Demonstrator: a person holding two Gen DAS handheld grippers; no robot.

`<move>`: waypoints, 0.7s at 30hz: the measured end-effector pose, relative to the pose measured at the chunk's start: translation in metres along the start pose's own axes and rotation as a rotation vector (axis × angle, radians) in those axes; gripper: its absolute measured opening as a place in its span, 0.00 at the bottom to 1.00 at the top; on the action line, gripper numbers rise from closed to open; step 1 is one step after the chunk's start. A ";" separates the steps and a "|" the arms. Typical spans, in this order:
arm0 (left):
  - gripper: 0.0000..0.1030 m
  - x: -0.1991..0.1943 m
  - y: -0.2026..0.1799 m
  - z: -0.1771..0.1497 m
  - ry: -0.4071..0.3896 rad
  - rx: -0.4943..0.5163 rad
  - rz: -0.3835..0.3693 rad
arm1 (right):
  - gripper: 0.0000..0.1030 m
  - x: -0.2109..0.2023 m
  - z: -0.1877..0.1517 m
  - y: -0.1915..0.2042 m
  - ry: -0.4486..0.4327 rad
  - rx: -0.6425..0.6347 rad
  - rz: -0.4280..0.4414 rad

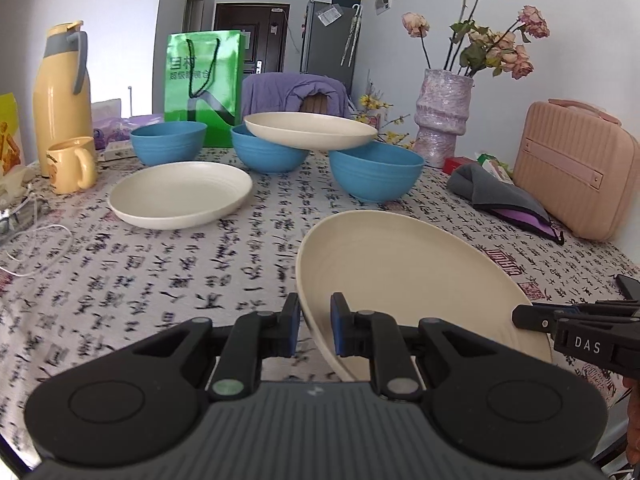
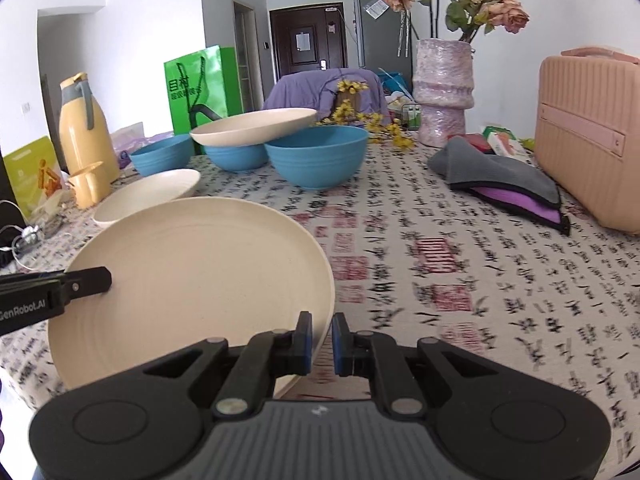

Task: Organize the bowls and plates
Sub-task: 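Lower the held cream plate flat onto the tablecloth and open both grippers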

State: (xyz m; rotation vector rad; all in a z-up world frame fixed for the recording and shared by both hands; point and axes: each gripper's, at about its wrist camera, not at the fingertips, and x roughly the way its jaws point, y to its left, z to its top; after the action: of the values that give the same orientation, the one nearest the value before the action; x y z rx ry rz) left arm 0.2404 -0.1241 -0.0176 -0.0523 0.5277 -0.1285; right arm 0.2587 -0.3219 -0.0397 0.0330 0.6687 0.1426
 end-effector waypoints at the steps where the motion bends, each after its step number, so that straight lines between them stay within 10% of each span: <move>1: 0.16 0.003 -0.005 -0.001 -0.001 0.002 -0.003 | 0.10 0.000 -0.001 -0.005 0.003 -0.002 -0.007; 17: 0.20 0.038 -0.032 -0.011 0.065 0.052 -0.035 | 0.12 0.016 0.000 -0.047 -0.003 0.031 -0.052; 21: 0.37 0.038 -0.033 -0.013 0.078 0.088 -0.035 | 0.14 0.019 0.002 -0.044 -0.009 0.027 -0.052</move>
State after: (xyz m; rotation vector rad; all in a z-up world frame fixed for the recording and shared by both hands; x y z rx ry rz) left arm 0.2625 -0.1626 -0.0446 0.0292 0.5982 -0.1885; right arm 0.2798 -0.3624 -0.0535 0.0425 0.6624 0.0829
